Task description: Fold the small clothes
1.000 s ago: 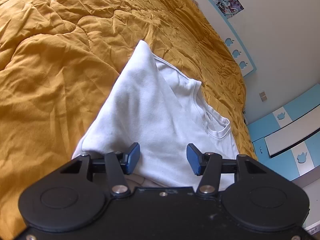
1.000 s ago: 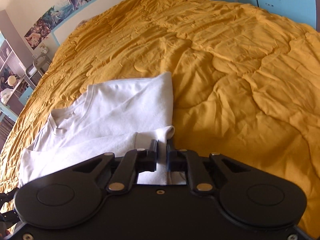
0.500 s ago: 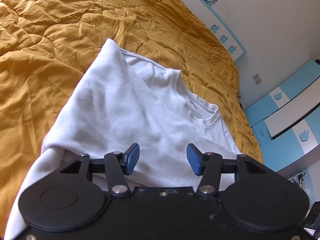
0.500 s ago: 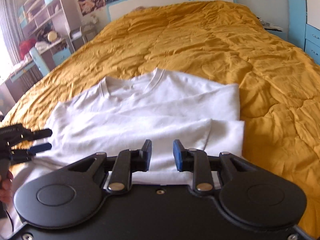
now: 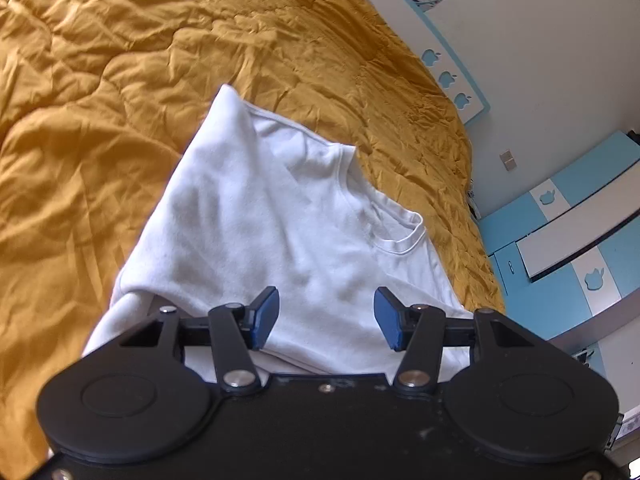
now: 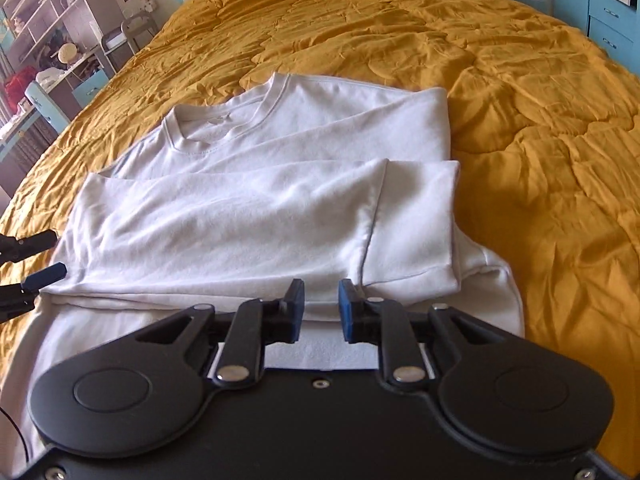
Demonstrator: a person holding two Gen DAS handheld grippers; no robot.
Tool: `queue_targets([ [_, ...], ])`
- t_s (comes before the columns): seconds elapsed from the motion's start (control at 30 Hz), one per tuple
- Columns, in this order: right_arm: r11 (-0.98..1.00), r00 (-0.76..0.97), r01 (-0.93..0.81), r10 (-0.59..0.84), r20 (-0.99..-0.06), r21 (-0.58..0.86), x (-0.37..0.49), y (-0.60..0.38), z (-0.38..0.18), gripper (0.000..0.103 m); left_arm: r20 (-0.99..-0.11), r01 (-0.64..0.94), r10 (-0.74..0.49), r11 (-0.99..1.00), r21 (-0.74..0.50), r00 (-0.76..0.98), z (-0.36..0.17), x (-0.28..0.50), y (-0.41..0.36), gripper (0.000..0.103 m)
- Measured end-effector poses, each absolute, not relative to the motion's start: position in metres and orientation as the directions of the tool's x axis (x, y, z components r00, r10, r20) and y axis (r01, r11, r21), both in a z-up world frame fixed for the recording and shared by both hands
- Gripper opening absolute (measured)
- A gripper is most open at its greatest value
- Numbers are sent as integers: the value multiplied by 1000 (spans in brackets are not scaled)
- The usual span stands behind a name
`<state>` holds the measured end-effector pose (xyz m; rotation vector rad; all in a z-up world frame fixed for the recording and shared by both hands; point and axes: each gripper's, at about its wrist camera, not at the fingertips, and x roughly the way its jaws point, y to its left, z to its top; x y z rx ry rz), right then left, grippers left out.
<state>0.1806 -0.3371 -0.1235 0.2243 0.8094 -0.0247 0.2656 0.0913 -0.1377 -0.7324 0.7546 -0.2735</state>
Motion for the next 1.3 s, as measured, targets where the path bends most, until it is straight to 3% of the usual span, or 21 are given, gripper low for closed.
queue_targets([
  [0.1,972,737,81,90,-670,220,153,-338,-97,51,-516,50,-490,757,-651,703,-105,239,94,56],
  [0.33,975,787,-1,138,-601,223,57,-350,-55,54,-518,157,-532,783,-602,669,-68,140,117,57],
  [0.8,874,688,133,258,-679,467,-99,-422,-105,56,-598,-105,-467,725,-680,651,-125,-14,198,57],
  [0.93,932,687,113,176,-704,344,-120,-398,-104,56,-615,-82,-473,748,-659,631,-125,-50,190,57],
  [1.1,992,646,33,73,-760,124,-126,-372,-110,56,-719,-62,-406,847,-528,564,-132,-69,171,57],
  [1.3,906,632,121,246,-735,407,-123,-408,-126,56,-702,-160,-395,796,-583,593,-143,-68,191,57],
])
